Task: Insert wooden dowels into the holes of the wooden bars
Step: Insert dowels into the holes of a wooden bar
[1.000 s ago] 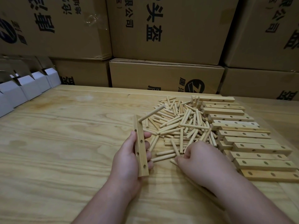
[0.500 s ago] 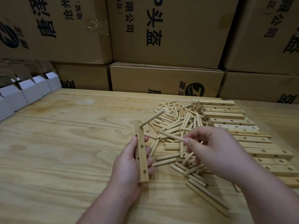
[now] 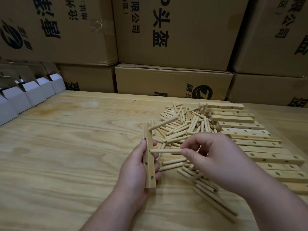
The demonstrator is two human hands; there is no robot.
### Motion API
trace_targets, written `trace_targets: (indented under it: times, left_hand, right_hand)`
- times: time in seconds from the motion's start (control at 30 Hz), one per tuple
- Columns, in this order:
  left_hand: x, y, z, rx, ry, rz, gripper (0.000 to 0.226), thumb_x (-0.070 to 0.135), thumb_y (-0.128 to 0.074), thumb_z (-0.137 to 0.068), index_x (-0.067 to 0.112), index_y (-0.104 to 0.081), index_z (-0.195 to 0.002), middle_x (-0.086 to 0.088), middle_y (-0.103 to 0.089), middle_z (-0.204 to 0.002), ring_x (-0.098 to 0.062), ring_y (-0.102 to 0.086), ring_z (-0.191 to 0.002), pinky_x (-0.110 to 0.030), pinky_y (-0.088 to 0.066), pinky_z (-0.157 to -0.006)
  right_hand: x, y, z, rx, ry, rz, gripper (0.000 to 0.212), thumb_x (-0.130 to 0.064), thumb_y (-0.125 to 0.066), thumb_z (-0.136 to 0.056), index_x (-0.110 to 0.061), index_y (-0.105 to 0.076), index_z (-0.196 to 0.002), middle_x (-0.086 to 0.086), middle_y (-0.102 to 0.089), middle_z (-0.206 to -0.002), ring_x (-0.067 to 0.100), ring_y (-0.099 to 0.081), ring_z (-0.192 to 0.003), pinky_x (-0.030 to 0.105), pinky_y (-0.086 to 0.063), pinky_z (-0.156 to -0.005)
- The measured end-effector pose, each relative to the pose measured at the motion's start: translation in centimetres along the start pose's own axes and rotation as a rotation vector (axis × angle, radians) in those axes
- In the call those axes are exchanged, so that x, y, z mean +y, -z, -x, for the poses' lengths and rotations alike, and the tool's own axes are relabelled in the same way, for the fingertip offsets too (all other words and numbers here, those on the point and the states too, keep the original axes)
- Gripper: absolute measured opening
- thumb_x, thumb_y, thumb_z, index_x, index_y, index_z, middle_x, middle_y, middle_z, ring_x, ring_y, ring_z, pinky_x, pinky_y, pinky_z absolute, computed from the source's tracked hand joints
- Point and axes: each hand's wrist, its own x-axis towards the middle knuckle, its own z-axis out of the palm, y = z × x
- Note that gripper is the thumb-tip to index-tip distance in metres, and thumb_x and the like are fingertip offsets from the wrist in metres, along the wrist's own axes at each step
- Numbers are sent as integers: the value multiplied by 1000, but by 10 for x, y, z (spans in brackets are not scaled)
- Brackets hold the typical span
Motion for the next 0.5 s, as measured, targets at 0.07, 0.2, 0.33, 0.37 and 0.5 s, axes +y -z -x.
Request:
trace_targets:
  times: [0.07, 0.2, 0.33, 0.37, 0.5]
  left_hand:
    - [-1, 0, 0, 9, -15, -23, 35, 40, -51, -99, 21, -77, -84, 0, -51, -61, -11, -38, -46, -23, -31, -39]
    - [-3, 0, 0, 4, -43, -54, 31, 39, -51, -100, 17, -73, -93, 0, -54, -60, -11, -39, -45, -23, -31, -38]
    - [-4, -1, 0, -4, -54, -82, 32, 37, -48, -102, 15, -70, -99, 1, -53, -59, -11, -38, -45, -22, -31, -38]
    - [-4, -1, 0, -4, -55, -85, 32, 37, -47, -102, 15, -70, -99, 1, -53, -59, -11, -38, -45, -22, -31, -38]
    - [-4, 0, 0, -11, -66, -87, 31, 37, -47, -102, 15, -69, -99, 1, -50, -60, -11, -38, -44, -22, -31, -38]
  right_hand:
    - [-2, 0, 0, 11, 14, 2, 6, -38, -73, -87, -41, -70, -82, -30, -64, -86, 2, -62, -73, 20, -52, -59]
    - [-5, 0, 1, 10, 23, -7, 11, -34, -77, -83, -42, -69, -82, -34, -61, -87, -1, -61, -75, 14, -50, -60]
    - [-4, -3, 1, 14, 19, 42, 7, -41, -75, -83, -45, -69, -85, -36, -58, -94, -3, -61, -79, 20, -53, -58]
    - [-4, -3, 1, 21, 18, 48, 6, -44, -74, -83, -45, -69, -85, -36, -58, -96, -3, -60, -80, 20, -53, -58]
    - [-4, -5, 1, 48, 50, 60, 6, -48, -74, -82, -48, -69, -79, -37, -57, -98, -8, -57, -87, 10, -45, -60]
